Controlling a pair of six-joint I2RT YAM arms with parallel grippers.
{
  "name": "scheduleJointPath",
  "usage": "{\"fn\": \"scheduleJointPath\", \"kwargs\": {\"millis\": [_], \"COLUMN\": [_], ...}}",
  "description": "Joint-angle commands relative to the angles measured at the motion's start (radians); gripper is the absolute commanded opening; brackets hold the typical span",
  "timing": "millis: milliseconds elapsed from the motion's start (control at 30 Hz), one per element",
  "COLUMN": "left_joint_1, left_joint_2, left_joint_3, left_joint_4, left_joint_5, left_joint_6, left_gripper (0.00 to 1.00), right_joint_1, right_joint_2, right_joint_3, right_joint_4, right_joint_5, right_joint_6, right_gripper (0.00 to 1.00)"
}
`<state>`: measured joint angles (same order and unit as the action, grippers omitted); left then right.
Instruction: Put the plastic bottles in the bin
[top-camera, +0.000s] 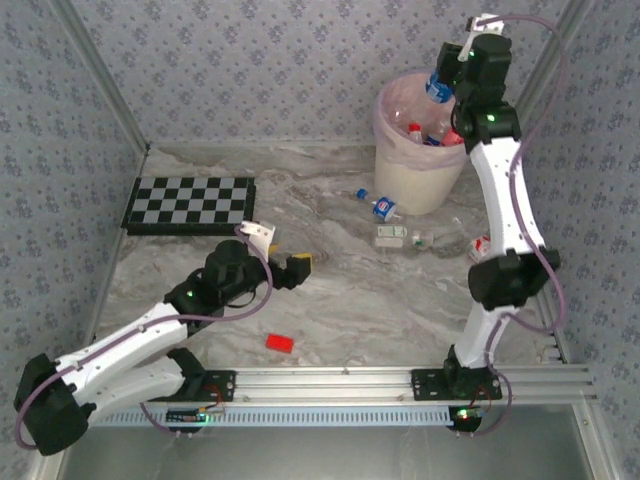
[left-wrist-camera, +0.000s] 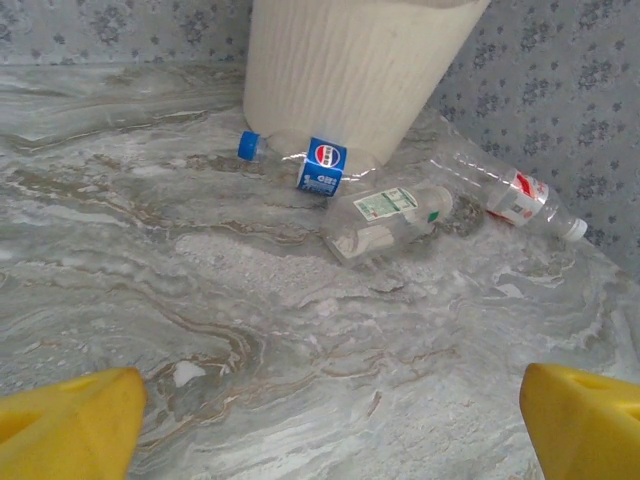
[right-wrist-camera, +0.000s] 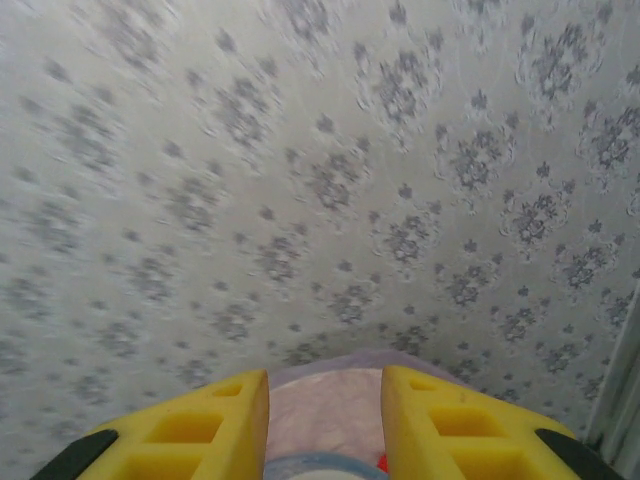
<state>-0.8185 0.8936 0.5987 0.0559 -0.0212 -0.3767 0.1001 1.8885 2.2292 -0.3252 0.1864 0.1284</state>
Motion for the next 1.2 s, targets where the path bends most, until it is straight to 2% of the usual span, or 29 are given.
{"fn": "scheduleJointPath", "kwargs": {"millis": [0,100,200,433,733,900,1067,1167], "left_joint_1": [0.000,0.000,0.001,0.009,0.024,0.035,0.044,0.051], "left_joint_2": [-0.050,-0.112,-0.193,-0.322,-0.319,-0.302,-0.298,-0.296], "left_joint_3": [-0.010,-0.039,-0.087,-0.120,-0.126,-0.123,-0.114,-0.114], "left_joint_4": [-0.044,-0.060,-0.057,-0.128,-0.135,-0.131,-0.146,-0.146], "left_joint_5": [-0.028,-0.047,-0.074,-0.117,-0.119,-0.111,-0.110,-0.110], "left_joint_6": [-0.031,-0.038,-0.056,-0.040,-0.042,-0.047,-0.047,-0.044], "left_gripper": [0.96,0.96,0.95,0.95,0.95,0.95,0.95,0.95], "right_joint_1": [-0.034,-0.054,-0.067,-0.090,-0.100,-0.098,-0.115,-0.112], "right_joint_2": [0.135,0.274,0.363,0.431,0.451,0.410,0.378,0.364], "right_joint_3": [0.183,0.380,0.473,0.398,0.271,0.183,0.183,0.191], "right_joint_4": [-0.067,-0.161,-0.219,-0.265,-0.360,-0.372,-0.436,-0.464], "right_joint_5": [0.073,0.062,0.060,0.018,-0.097,-0.204,-0.381,-0.405], "right_joint_6": [-0.074,-0.060,-0.042,0.054,0.152,0.213,0.321,0.339], "right_gripper": [0.00,0.00,0.00,0.00,0.00,0.00,0.00,0.00]}}
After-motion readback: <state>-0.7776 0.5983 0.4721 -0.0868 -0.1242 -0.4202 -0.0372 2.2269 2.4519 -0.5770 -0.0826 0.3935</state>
